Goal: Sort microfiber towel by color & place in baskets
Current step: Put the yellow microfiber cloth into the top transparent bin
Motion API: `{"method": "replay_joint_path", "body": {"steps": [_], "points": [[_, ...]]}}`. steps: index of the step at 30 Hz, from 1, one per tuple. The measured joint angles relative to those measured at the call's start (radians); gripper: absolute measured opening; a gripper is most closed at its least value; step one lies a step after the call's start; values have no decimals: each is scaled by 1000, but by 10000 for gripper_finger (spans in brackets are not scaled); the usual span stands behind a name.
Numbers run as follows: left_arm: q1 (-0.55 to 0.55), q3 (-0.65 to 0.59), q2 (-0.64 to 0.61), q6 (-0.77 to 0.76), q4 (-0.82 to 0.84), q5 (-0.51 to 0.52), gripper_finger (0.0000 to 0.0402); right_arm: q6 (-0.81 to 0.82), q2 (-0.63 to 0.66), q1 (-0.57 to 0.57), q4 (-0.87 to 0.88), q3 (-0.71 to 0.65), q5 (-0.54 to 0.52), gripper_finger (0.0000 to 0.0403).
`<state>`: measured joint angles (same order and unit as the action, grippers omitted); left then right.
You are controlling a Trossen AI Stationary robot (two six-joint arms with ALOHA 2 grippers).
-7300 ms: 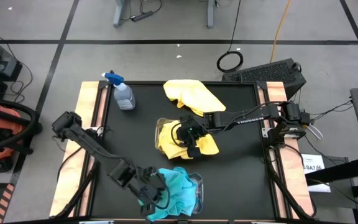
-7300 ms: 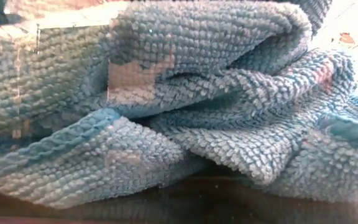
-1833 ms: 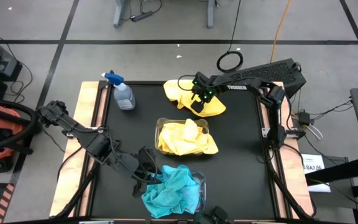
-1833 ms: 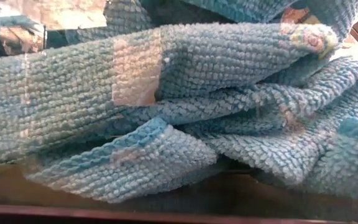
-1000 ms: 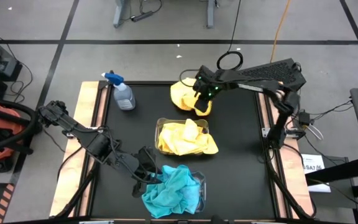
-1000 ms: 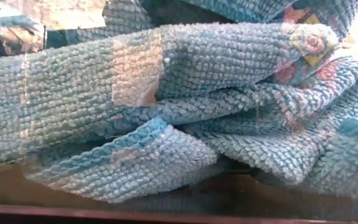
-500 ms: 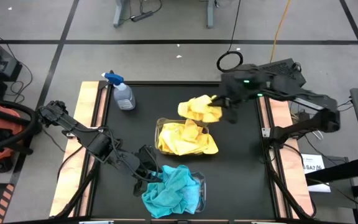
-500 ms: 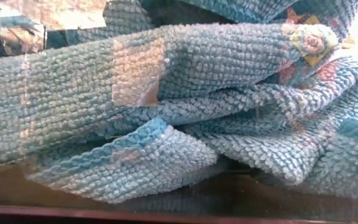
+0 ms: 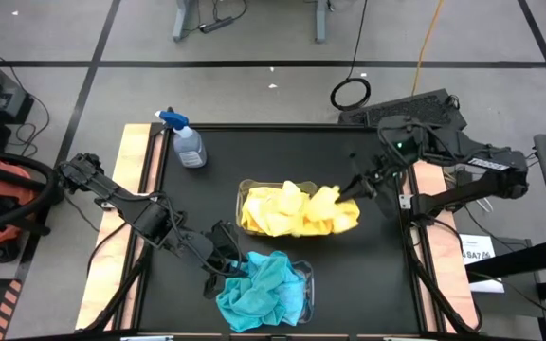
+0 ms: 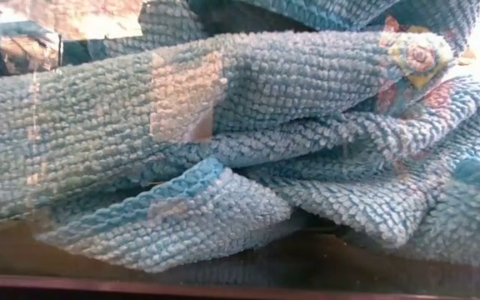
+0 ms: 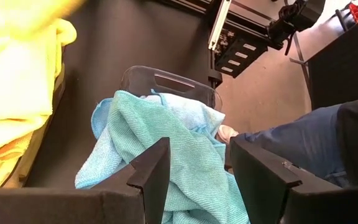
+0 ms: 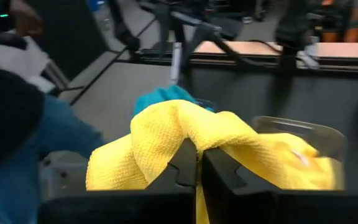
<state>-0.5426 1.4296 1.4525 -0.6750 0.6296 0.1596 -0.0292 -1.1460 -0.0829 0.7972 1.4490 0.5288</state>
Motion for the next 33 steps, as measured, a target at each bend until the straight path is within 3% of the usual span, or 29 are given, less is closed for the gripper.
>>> {"method": "replay_joint_path", "body": {"steps": [10, 21, 33], "points": [[0, 0, 0, 0, -6, 2, 173, -2, -158, 76, -23, 0, 37, 0], [0, 0, 0, 0, -12, 6, 173, -114, -347, 57, -70, 0, -117, 0], [0, 0, 0, 0, -11, 13, 173, -147, -543, 38, -313, 0, -214, 0]]}}
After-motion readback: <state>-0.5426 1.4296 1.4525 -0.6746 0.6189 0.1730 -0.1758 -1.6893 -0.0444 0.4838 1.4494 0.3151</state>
